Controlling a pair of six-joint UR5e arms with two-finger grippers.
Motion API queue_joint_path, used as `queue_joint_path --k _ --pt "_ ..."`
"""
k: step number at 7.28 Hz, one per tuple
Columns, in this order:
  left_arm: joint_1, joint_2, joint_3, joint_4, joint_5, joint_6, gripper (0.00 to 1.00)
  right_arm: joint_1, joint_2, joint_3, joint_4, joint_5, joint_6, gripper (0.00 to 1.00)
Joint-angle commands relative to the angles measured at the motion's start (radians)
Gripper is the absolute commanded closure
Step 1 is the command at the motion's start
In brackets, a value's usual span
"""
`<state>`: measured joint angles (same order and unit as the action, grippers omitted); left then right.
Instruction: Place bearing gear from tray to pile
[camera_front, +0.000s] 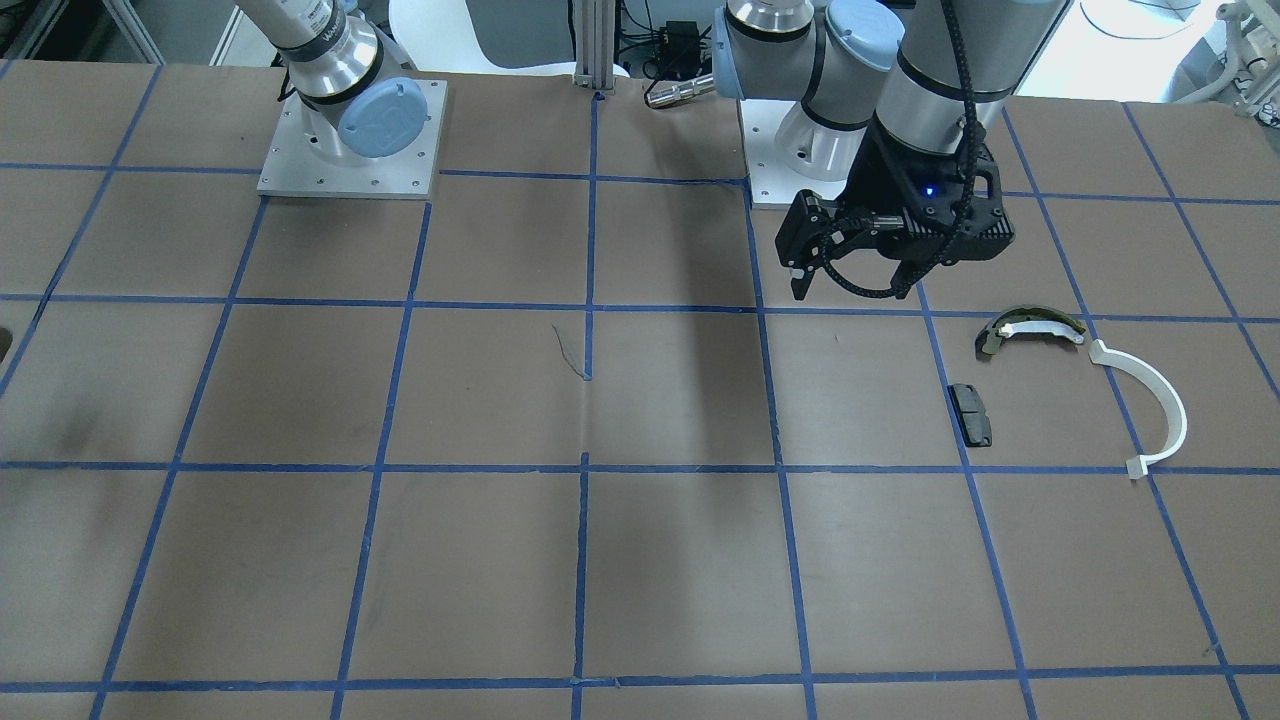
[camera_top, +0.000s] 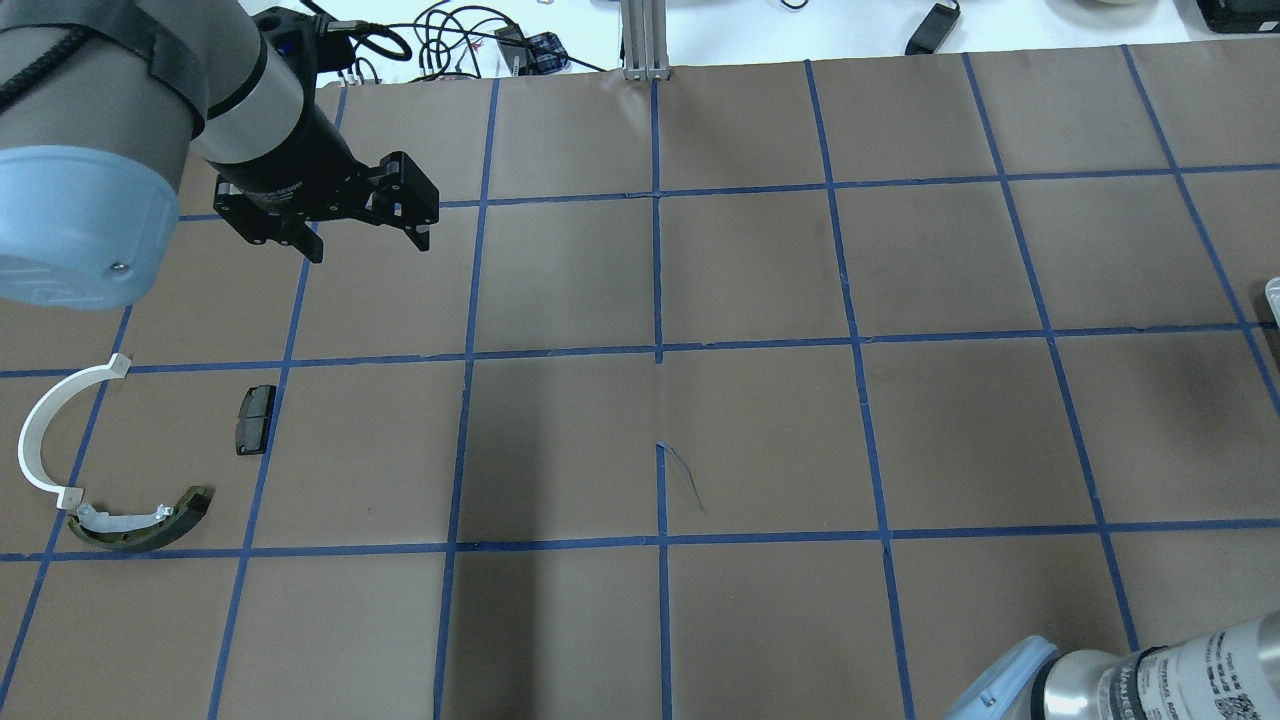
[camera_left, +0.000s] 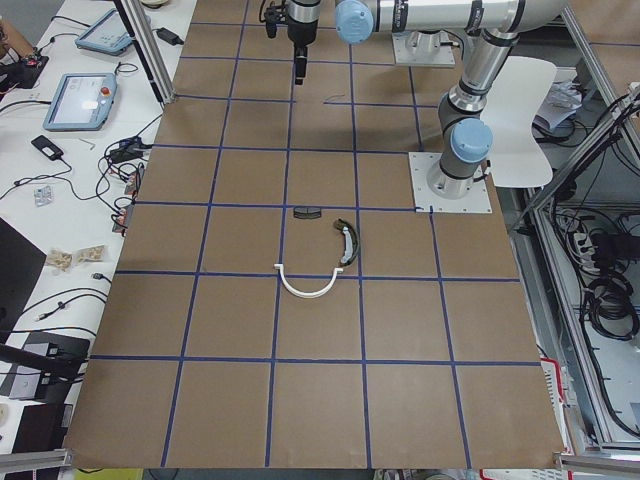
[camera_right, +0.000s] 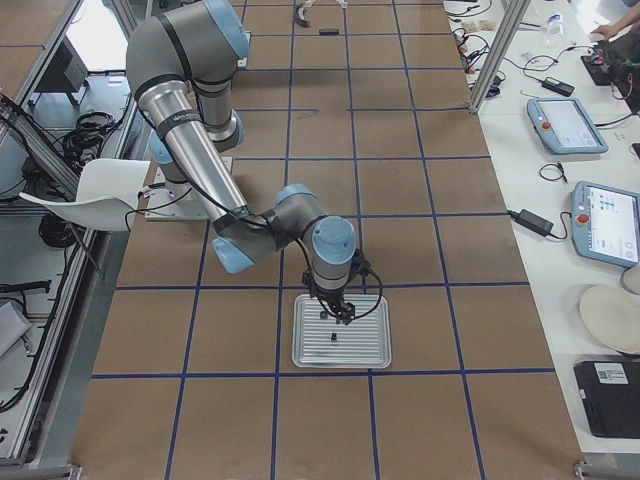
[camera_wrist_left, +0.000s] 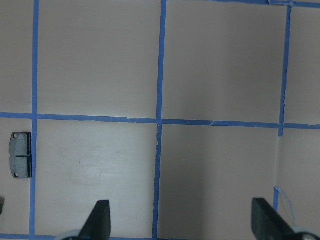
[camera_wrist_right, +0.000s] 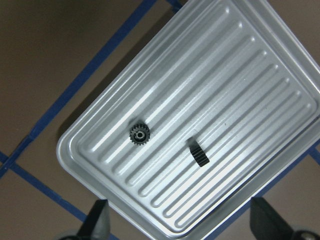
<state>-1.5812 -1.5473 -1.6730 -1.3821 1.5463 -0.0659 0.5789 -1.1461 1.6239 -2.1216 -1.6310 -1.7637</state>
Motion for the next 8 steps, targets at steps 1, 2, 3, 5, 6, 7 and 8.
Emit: queue_joint_path --k 1,2,3,5,6,7,8 --pt "0.000 -0.001 -0.001 0.000 0.000 0.000 0.00 -0.005 0.141 -0.120 -0.012 0.002 -0.033 0.00" --pt "0.001 -0.001 -0.001 0.000 0.000 0.000 0.00 -0.005 0.196 -0.175 0.000 0.002 -0.039 0.00" --pt "0.000 -0.001 -0.002 0.002 0.000 0.000 0.00 -0.004 0.209 -0.182 0.011 0.002 -0.049 0.00" --pt "0.001 0.001 -0.002 0.002 0.000 0.000 0.00 0.006 0.204 -0.174 0.075 0.003 -0.136 0.02" --pt "0.000 0.001 -0.002 0.000 0.000 0.000 0.00 0.006 0.204 -0.158 0.072 0.002 -0.193 0.01" --pt "0.000 0.001 -0.002 0.002 0.000 0.000 0.00 0.006 0.207 -0.144 0.059 0.002 -0.257 0.01" --pt "0.000 0.001 -0.002 0.002 0.000 0.000 0.00 0.006 0.207 -0.144 0.058 0.002 -0.290 0.01"
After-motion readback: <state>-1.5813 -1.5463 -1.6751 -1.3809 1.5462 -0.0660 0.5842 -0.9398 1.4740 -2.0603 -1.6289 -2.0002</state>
